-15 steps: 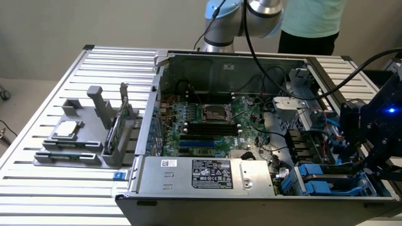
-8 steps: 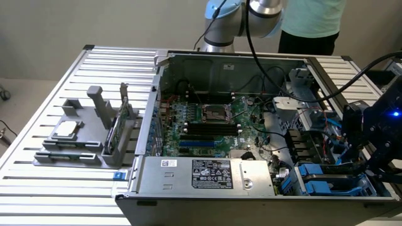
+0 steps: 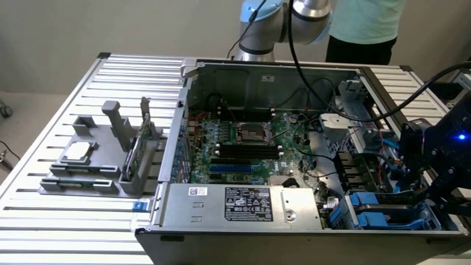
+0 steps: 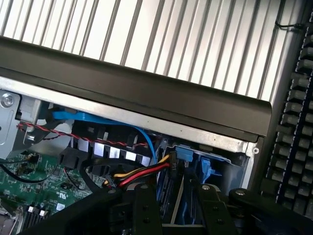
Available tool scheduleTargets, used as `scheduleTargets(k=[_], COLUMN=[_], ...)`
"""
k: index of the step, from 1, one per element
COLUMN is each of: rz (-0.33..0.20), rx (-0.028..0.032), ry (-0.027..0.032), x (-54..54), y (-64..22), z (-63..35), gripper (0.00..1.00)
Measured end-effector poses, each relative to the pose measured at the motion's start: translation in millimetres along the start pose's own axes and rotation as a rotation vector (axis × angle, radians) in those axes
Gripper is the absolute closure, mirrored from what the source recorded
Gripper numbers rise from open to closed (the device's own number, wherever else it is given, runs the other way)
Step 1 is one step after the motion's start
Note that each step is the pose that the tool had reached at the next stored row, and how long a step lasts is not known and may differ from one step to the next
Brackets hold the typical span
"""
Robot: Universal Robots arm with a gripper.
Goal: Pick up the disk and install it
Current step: 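Insert the first disk wire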
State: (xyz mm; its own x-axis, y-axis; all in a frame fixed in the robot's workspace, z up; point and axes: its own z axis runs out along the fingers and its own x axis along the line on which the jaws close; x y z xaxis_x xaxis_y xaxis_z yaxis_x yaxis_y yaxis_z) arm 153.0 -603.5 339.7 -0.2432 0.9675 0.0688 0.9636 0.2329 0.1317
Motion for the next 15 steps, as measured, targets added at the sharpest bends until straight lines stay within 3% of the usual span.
scheduleTargets(k=[9,12,15], rz=[0.002,0.003,0.004], rx=[-0.0018,-0.0004,0.0040], ry=[0.0190,0.0223,0.0239], x=[-0.4,-0.4,-0.5], y=[0.9,1.0,1.1], z=[1.7,1.8,1.8], gripper=[0.64,0.80,0.83])
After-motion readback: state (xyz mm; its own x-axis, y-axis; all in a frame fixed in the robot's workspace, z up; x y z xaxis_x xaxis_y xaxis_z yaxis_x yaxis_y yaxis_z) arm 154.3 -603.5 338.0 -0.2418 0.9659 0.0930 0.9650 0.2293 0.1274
